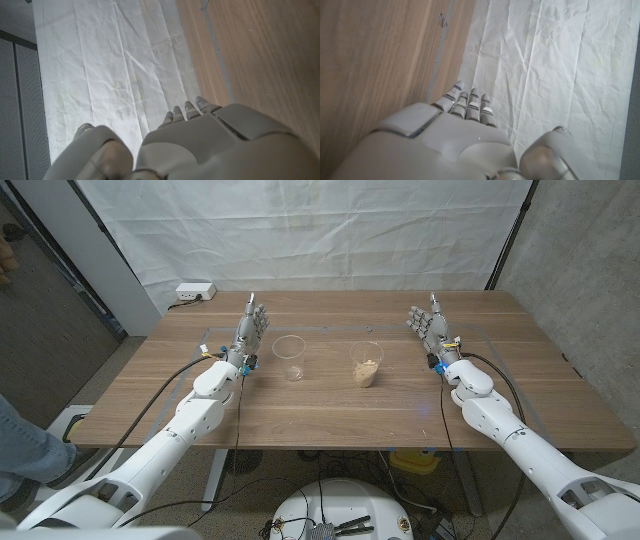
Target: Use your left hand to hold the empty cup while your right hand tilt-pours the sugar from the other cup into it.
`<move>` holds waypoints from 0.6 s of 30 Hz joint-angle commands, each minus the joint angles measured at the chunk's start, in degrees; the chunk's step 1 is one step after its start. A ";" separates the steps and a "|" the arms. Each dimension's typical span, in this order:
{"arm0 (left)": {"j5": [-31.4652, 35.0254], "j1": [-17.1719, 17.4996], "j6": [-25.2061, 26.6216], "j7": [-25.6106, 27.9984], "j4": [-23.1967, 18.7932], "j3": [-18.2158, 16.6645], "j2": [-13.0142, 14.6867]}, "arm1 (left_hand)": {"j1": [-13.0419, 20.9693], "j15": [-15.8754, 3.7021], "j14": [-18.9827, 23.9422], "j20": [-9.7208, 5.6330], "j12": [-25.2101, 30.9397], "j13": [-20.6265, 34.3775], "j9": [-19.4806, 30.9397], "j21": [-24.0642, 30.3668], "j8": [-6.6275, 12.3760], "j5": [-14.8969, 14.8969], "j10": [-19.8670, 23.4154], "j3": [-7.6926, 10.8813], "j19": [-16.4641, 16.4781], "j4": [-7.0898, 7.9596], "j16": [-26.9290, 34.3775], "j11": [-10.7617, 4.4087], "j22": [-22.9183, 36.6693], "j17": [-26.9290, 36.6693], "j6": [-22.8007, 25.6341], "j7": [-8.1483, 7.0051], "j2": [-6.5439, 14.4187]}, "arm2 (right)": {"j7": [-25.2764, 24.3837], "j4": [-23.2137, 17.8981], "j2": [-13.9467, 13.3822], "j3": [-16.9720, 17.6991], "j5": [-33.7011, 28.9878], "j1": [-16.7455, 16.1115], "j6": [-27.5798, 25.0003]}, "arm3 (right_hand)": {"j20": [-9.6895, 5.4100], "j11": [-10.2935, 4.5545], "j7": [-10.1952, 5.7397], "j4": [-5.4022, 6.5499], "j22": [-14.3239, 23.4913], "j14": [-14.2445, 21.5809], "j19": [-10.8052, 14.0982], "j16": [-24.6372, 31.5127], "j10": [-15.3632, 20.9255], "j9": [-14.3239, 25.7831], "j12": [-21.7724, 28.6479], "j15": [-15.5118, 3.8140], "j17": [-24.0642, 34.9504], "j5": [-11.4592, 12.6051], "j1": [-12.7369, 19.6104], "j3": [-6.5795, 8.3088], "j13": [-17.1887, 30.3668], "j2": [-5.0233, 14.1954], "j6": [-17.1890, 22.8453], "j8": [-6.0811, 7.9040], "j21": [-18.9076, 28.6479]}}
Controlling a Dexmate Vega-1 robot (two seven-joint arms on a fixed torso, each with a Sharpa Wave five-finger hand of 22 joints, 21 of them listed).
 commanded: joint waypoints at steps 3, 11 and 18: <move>1.82 1.65 0.33 -1.19 -1.70 -2.57 -1.23 | 0.83 -0.18 -0.13 -2.39 0.36 0.25 0.21 0.05 0.46 0.36 0.32 0.04 -0.77 0.08 0.27 -0.15 0.17 0.19 0.31 -0.26 0.21 | 0.86 -1.53 0.83 2.14 -2.78 -2.50 1.55 | -1.94 -0.08 -0.12 -0.20 0.26 0.81 0.17 0.44 0.83 0.07 0.32 0.16 0.33 0.24 0.75 0.66 0.12 0.25 0.66 0.37 0.07; 1.60 2.34 -1.08 -2.05 -1.35 -3.46 -2.93 | 1.46 -0.25 0.44 -2.40 0.44 0.25 0.21 -0.01 0.56 0.54 0.92 0.20 -0.89 -0.15 0.35 -0.34 0.17 0.15 1.02 -0.38 0.79 | 1.81 -3.83 -0.04 2.90 -3.56 -5.65 3.74 | -1.98 -0.12 -0.09 -0.36 0.27 0.86 0.19 0.43 0.88 0.07 0.23 0.17 0.34 0.23 1.07 0.77 0.14 0.49 0.79 0.37 0.00; 2.65 2.37 -1.85 -2.59 -1.68 -3.31 -3.34 | 2.09 -0.25 0.90 -2.38 0.56 0.26 0.20 -0.01 0.66 0.68 1.67 0.35 -0.85 -0.37 0.38 -0.35 0.17 0.12 1.74 -0.36 1.29 | 2.02 -5.58 -0.87 3.05 -4.28 -8.04 5.43 | -2.04 -0.23 -0.11 -0.56 0.29 1.06 0.31 0.48 1.38 0.07 0.32 0.12 0.36 0.20 1.37 0.78 0.16 0.52 1.11 0.43 -0.04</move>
